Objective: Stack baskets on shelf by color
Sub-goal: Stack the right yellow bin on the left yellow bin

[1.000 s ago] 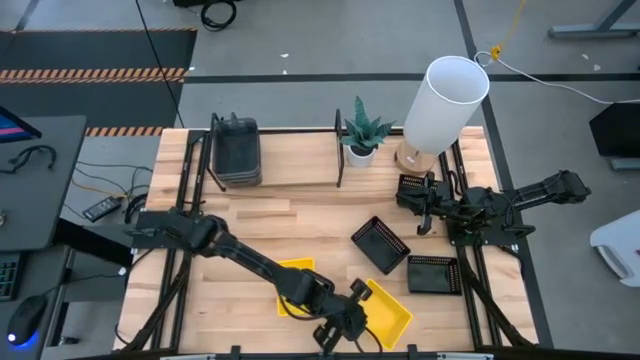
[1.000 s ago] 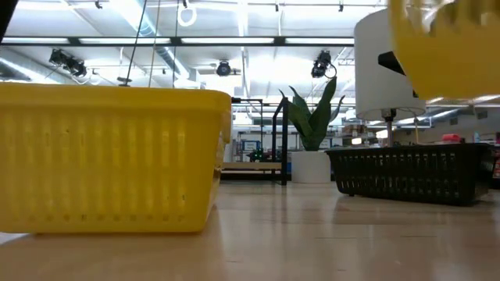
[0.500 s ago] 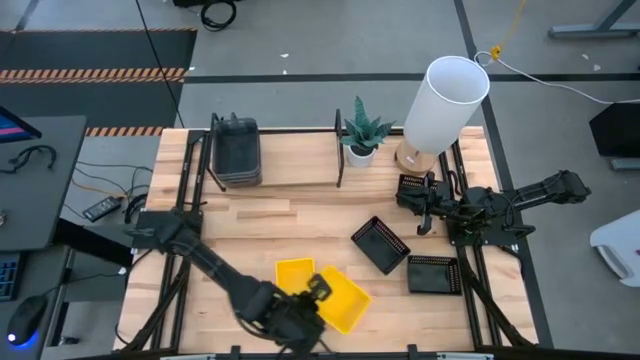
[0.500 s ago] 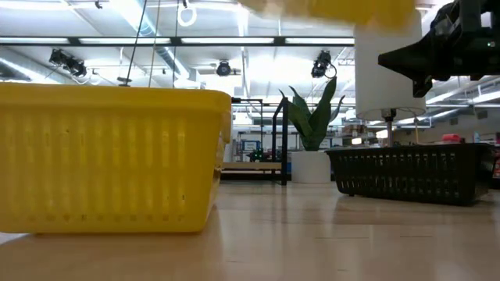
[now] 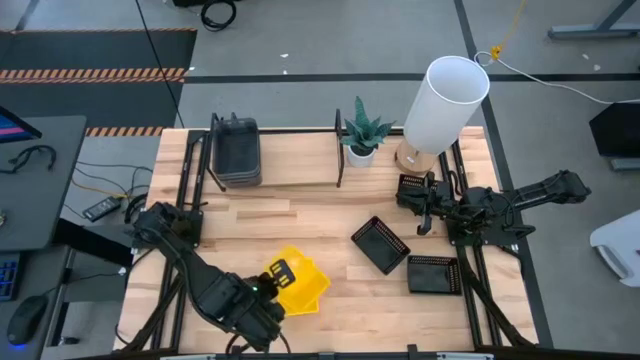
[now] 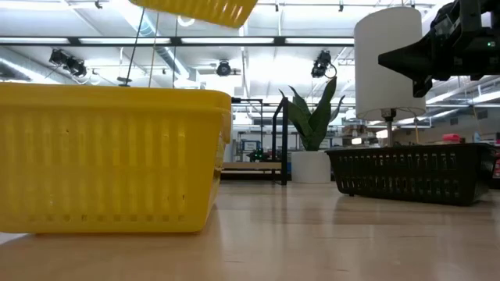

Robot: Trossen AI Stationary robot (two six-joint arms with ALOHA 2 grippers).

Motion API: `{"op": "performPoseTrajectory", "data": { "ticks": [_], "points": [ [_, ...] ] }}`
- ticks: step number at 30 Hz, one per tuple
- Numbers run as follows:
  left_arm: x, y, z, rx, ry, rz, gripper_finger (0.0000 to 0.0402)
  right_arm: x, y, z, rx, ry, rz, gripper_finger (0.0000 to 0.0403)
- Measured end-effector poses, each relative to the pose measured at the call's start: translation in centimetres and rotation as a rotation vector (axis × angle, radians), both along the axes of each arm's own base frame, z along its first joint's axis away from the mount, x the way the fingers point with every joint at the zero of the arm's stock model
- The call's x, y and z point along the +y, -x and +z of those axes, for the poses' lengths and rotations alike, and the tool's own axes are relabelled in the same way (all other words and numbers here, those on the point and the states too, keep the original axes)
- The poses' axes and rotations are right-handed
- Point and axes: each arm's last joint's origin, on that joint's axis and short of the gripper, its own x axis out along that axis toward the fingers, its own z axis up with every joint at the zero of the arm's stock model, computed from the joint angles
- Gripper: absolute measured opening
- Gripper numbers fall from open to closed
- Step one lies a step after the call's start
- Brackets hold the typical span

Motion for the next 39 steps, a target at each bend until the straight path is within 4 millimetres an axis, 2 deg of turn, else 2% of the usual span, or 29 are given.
{"op": "performPoseTrajectory", "data": {
  "ticks": [2, 10, 14, 20, 31, 36, 39],
  "points": [
    [0.0, -0.1, -0.2, 0.044, -0.015, -0.084, 0.001, 0.0, 0.0, 0.0, 0.0, 0.0, 0.0, 0.0019],
    [0.5, -0.9, -1.8, 0.141, -0.08, -0.206, 0.001, 0.0, 0.0, 0.0, -0.001, 0.0, 0.0, 0.0019],
    [0.6, -0.9, -4.1, 0.232, -0.132, -0.315, 0.001, 0.0, 0.0, 0.0, 0.0, 0.0, 0.0, 0.0019],
    [-0.1, -1.1, -6.8, 0.259, -0.127, -0.427, 0.001, 0.0, 0.0, 0.0, 0.0, 0.0, 0.0, 0.0019],
    [-0.8, -1.9, -6.4, 0.199, 0.042, -0.471, 0.001, 0.0, 0.0, 0.0, 0.0, 0.0, 0.0, 0.0019],
    [0.0, -2.8, -6.5, 0.212, 0.196, -0.343, 0.0012, 0.0, 0.0, 0.0, 0.0, 0.0, 0.0, 0.0019],
    [0.7, -3.3, -6.5, 0.216, 0.236, -0.267, 0.0032, 0.0, 0.0, 0.0, 0.0, 0.0, 0.0, 0.0019]
  ]
}}
